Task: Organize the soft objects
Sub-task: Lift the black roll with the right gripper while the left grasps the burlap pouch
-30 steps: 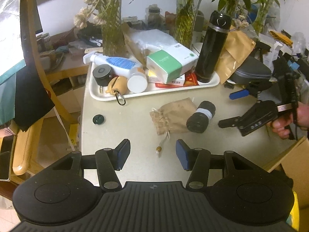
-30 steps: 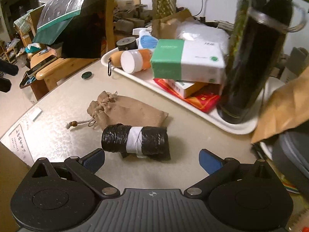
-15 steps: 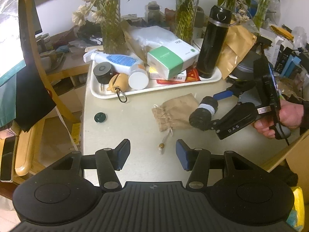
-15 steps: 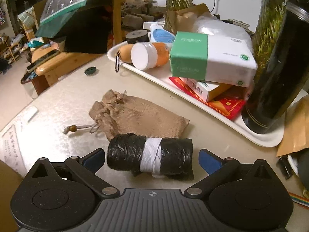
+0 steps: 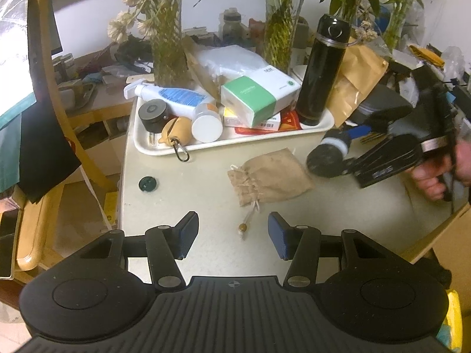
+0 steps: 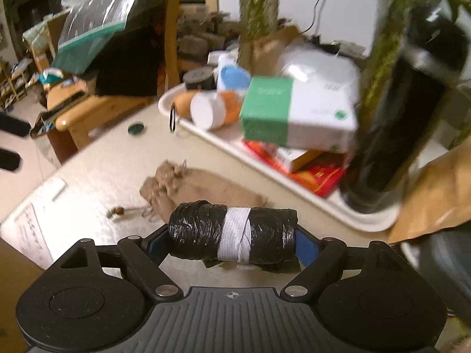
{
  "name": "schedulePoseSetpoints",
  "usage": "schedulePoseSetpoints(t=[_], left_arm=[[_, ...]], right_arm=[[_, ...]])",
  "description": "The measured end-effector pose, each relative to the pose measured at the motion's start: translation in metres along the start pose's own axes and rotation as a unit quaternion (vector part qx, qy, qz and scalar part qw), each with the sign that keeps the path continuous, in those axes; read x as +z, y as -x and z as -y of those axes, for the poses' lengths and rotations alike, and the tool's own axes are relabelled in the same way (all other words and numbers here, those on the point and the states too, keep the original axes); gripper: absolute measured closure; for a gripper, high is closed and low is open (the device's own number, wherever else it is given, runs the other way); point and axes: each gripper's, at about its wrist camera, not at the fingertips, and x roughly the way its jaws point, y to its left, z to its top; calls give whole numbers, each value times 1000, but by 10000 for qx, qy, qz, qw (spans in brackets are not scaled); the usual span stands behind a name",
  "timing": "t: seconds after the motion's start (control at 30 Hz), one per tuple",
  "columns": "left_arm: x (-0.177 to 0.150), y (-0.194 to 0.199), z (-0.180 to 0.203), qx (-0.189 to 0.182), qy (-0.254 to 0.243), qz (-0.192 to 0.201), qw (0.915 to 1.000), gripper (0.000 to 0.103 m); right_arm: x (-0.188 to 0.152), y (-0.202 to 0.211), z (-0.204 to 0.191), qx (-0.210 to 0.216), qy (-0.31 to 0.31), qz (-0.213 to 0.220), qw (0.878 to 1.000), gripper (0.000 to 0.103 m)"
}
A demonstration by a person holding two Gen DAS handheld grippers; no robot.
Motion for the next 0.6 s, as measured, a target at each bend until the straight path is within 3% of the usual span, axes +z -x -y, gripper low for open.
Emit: schedulePoseSetpoints(t=[0.3,0.6], left_arm=[[1,-5,4,-20,-30,209,9998,52],[5,-20,0,-66,-98,342,9993,52]], right_arm=[[7,79,-5,-359,-168,465,9981,18],[-27,133,-13,-694,-674,718,9927,18]])
